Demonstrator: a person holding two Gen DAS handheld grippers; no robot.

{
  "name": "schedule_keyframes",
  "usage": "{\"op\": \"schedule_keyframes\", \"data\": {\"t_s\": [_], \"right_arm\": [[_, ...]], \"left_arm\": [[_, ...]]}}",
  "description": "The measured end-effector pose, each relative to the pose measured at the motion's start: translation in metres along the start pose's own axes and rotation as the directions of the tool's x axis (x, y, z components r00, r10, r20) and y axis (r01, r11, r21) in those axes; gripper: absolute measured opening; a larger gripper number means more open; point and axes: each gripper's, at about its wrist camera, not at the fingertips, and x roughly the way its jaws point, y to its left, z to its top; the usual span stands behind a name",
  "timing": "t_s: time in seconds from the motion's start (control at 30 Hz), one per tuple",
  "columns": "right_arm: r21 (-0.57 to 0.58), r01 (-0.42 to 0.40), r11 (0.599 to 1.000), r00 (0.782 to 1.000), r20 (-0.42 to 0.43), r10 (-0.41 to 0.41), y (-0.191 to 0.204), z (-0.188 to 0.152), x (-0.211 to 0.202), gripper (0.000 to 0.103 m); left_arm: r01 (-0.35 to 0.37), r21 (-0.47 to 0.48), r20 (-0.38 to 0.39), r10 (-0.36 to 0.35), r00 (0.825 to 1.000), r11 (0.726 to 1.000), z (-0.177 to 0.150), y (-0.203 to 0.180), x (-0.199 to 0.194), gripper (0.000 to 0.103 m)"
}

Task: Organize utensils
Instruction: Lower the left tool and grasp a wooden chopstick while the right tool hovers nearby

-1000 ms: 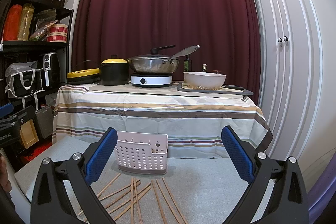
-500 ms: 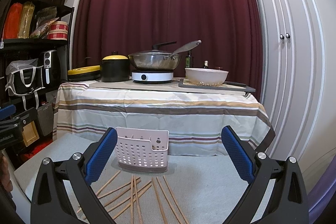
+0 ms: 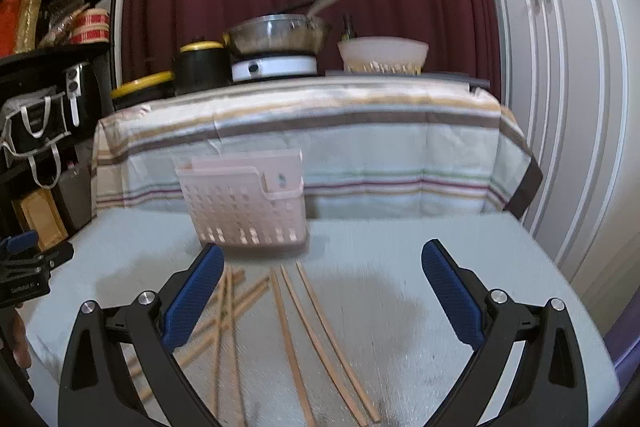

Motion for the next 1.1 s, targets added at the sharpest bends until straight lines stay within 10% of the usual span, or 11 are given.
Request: {"op": "schedule_keyframes", "data": {"t_s": [0.37, 0.5, 1.1], "right_arm": [[-0.058, 0.017, 0.998, 0.997, -0.076, -0.021, -0.005, -0.055, 0.024, 0.093], [-0.062, -0.008, 0.998, 0.993, -0.117, 0.001, -0.004, -0.065, 0.029, 0.064], [-0.019, -0.042, 0.999, 0.988, -0.150, 0.039, -0.006, -0.074, 0.034, 0.063]], "left_arm": [[0.041, 0.001, -0.139, -0.040, 0.989, 0.999, -0.071, -0.006, 0.031, 0.076], [0.054, 0.002, -0.181, -0.053, 0.982, 0.999, -0.087, -0.011, 0.033, 0.067], [0.134, 0.017, -0.170, -0.129, 0.977, 0.991, -0.099, -0.021, 0.037, 0.026]]}}
